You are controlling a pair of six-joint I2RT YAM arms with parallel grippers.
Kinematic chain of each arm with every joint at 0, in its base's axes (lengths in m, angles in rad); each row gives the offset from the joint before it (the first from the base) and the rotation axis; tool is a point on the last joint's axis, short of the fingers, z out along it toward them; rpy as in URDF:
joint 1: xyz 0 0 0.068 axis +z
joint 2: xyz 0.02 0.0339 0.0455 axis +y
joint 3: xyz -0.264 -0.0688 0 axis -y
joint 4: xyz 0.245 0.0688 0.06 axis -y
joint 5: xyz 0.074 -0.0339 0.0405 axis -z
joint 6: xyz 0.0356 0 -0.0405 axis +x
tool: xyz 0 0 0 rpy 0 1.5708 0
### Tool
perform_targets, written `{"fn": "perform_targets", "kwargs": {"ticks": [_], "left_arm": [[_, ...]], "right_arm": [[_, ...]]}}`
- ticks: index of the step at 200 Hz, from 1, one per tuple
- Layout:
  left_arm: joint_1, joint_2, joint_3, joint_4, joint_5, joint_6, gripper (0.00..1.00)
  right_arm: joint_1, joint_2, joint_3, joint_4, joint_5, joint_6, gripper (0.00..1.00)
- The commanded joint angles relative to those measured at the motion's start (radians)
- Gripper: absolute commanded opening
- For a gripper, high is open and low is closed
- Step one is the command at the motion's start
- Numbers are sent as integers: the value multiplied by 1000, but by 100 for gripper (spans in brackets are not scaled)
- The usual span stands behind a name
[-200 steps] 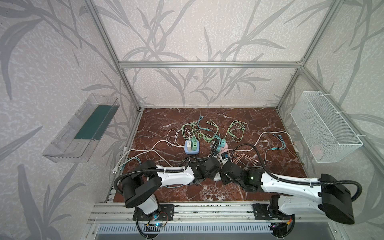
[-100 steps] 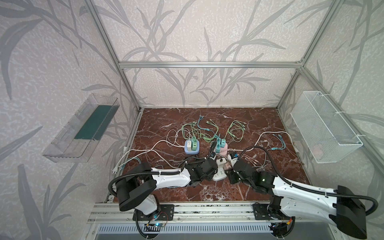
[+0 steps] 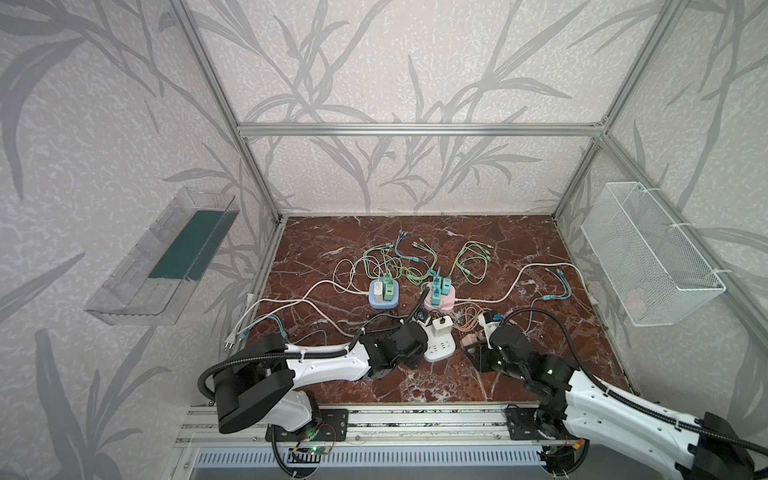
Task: Pull the plug off the socket
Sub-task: 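Pull the pink charger up out of the white strip with right gripper, then lower the pink charger onto the table and open right gripper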
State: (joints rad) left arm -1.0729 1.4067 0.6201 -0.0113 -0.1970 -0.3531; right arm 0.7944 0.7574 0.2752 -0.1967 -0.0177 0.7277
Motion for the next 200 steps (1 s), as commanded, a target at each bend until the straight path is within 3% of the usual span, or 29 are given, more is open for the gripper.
{"fn": "perform_targets", "kwargs": {"ticks": [1,81,136,174,200], "left_arm": [[-5,-48,-19,29,15,31,53],[-5,-135,-68,86,4,49,60],[-5,-228,-170,225,-26,45,67],[-4,-259,-183,208,-43,57,71],[-5,-264,-192,226,-63,54,72]], "right_arm": [[-33,-10,-23,-15,-89,35,24],[-57,51,-35,52,-172,56,27],[-93,114,-30,78,-221,60,30],[-118,118,-47,104,-245,79,30],[-127,114,-40,60,-219,90,37]]}}
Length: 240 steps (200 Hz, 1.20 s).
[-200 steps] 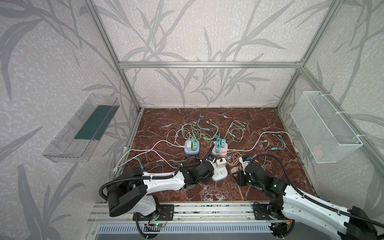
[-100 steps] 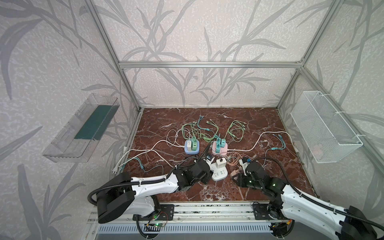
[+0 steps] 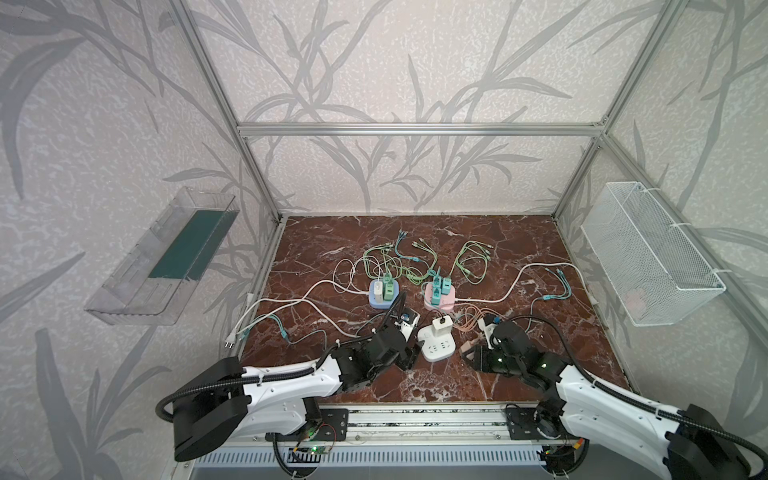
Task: Pull the plug off the socket
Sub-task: 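Lower the pink charger onto the table and open right gripper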
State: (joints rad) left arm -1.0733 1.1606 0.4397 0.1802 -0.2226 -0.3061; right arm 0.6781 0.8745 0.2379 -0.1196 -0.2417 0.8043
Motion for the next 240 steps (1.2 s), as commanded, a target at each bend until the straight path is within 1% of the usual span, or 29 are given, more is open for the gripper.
{"fn": "perform_targets", "kwargs": {"ticks": [1,55,102,142,210,240], "left_arm": [[-4,-19,-11,36,-37,6,72],[-4,-34,-27,53,-52,-1,74],[-3,-47,-38,56,-59,-6,75],[-5,-36,-35,54,-60,-8,75],[-5,-13,-26,42,-62,-36,74],[-4,-12,-27,39,-66,-41,75]], "right_arm": [[-11,-4,-2,-19,6,13,38],[-27,-42,3,-97,42,23,48],[-36,-57,11,-134,53,28,53],[-36,-69,35,-175,75,5,54],[-37,-75,79,-247,112,-32,58],[-36,-94,101,-257,104,-89,58]]}}
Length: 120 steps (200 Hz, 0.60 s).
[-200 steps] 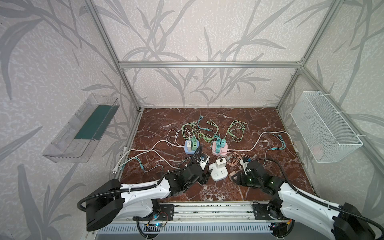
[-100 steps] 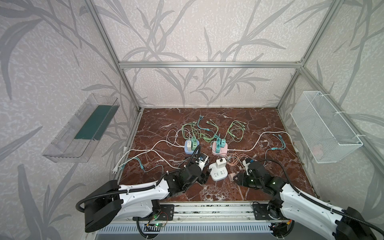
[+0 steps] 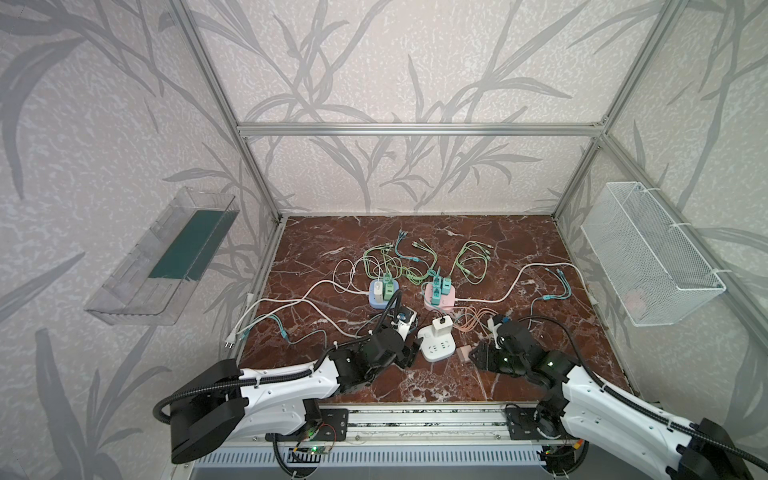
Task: Pull the plug off the socket
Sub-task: 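Lower the pink charger onto the table and open right gripper, then move right gripper onto the white charger while left gripper approaches the strip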
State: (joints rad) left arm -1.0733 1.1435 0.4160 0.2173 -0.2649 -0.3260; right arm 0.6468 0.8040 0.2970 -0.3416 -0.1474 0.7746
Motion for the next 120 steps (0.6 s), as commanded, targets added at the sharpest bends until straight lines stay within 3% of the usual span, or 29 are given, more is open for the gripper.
{"fn": "perform_targets", "kwargs": {"ticks": [1,30,71,120], "left_arm": [[-5,5,-3,3,-25,-22,75],[-5,9,-5,-2,-41,-53,75],[-5,21,-8,0,-29,-72,79],[-4,14,-8,-21,-29,-78,87]], "right_arm": [[-4,-25,42,-35,9,-62,58],[3,-58,78,-66,24,-129,59],[95,-94,98,-34,147,-201,60],[282,66,182,29,364,-273,69]]}}
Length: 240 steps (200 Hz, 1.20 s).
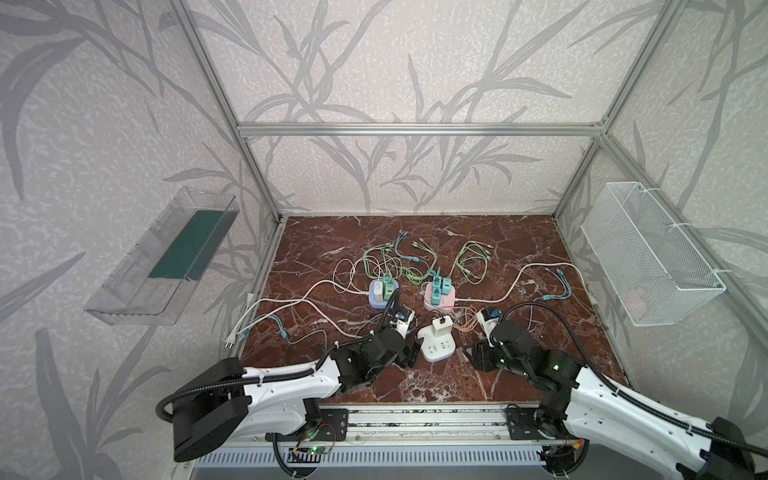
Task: Pull the plug off the socket
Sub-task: 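Move right gripper onto the white charger while left gripper approaches the strip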
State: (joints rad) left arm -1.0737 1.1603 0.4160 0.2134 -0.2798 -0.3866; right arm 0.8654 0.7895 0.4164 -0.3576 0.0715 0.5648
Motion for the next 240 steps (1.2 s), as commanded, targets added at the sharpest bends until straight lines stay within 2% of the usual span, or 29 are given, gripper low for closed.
{"fn": "perform_targets", "kwargs": {"ticks": [1,30,55,82,114,170,240], "left_arm": [[-4,-3,-8,-18,-13,-17,87],[-4,-2,-5,-40,-19,-19,94],[-4,-4,4,-75,-17,-23,99],[-5,-10,-1,-73,-16,-23,99],[-4,-2,0,-71,-4,-20,99],[-5,9,1,-69,3,-15,99],[-6,33,1,-65,21,-16,99]], "right_arm": [[66,86,65,47,145,-64,70],[108,237,134,81,205,-92,81],[136,331,177,122,231,-125,96],[144,400,203,151,273,-121,100],[143,455,198,224,304,-112,100],[119,557,236,302,274,-138,95],[72,624,255,338,231,-119,79]]}}
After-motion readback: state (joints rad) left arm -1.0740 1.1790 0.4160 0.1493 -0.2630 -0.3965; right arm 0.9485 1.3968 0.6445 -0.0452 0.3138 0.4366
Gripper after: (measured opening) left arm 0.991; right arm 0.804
